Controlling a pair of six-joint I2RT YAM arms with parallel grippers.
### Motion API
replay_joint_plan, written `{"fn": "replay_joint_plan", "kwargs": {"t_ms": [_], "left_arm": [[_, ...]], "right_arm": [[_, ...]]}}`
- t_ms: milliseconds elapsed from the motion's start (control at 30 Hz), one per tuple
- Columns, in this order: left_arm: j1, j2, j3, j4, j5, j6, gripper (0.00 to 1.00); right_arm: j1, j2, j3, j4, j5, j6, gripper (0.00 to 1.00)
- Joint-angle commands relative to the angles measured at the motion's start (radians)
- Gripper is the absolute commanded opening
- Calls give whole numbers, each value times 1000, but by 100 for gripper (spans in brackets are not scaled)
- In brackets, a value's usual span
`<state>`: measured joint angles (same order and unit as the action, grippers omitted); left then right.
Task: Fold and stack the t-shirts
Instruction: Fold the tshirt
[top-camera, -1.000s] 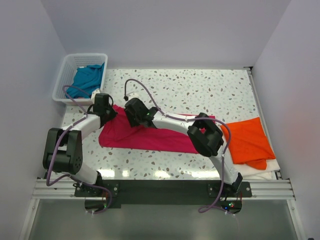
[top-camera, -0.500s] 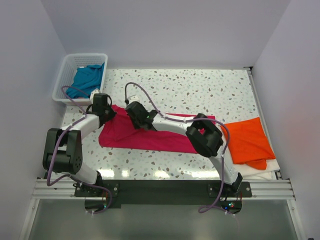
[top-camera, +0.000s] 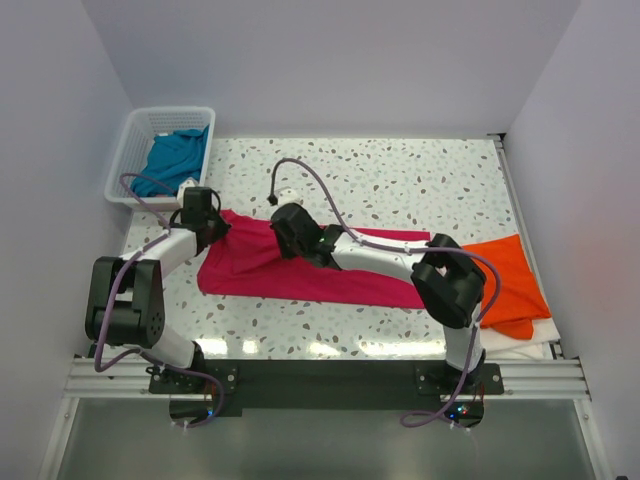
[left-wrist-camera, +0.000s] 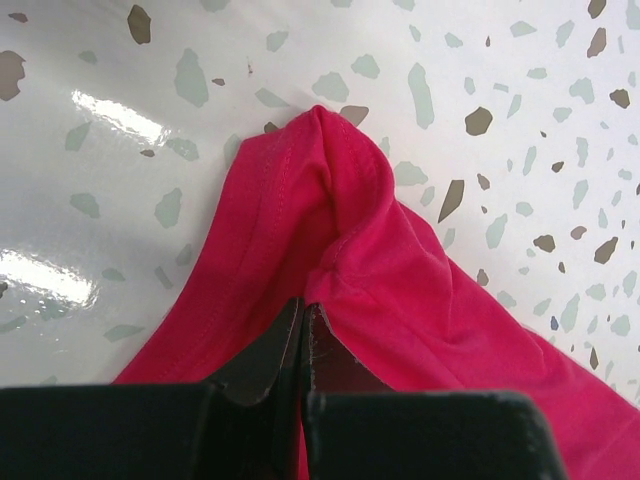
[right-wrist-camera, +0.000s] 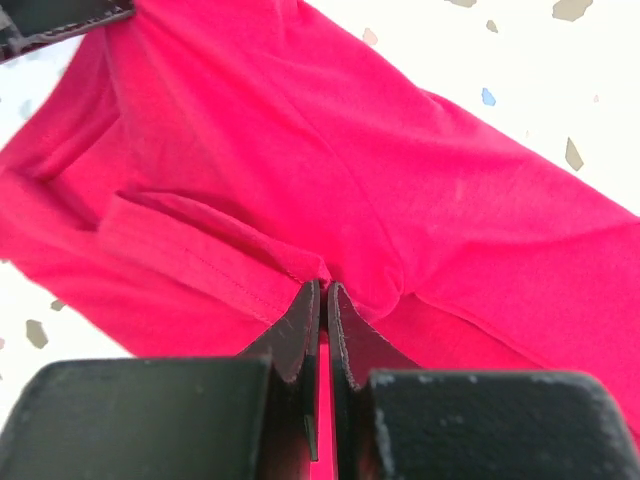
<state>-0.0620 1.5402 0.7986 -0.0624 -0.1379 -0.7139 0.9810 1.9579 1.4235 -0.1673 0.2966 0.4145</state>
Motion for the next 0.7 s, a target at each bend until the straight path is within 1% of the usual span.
{"fn": "replay_joint_plan", "kwargs": {"t_ms": [0,367,467,533,600,633,667], "left_arm": [[16,-23,13,7,0,-1,0],[21,17,47,7,29,-6,0],[22,26,50,15,41,-6,0],[22,31,53,19,44,-4,0],[22,32,60,16,44,-2,3],[22,32,60,13,46,1,5],[22,28,65,12,46,2,12]], "right_arm": [[4,-70,-49,75,-13,46,0],[4,-99,-216,150,-76,93,0],[4,-112,-248,157,-79,95,8],[4,-132,-259,161,-79,93,16],[4,-145,-271,160,-77,92,22],[4,-151,-273,160,-74,90,28],[4,-158,-275,158,-73,89,31]]}}
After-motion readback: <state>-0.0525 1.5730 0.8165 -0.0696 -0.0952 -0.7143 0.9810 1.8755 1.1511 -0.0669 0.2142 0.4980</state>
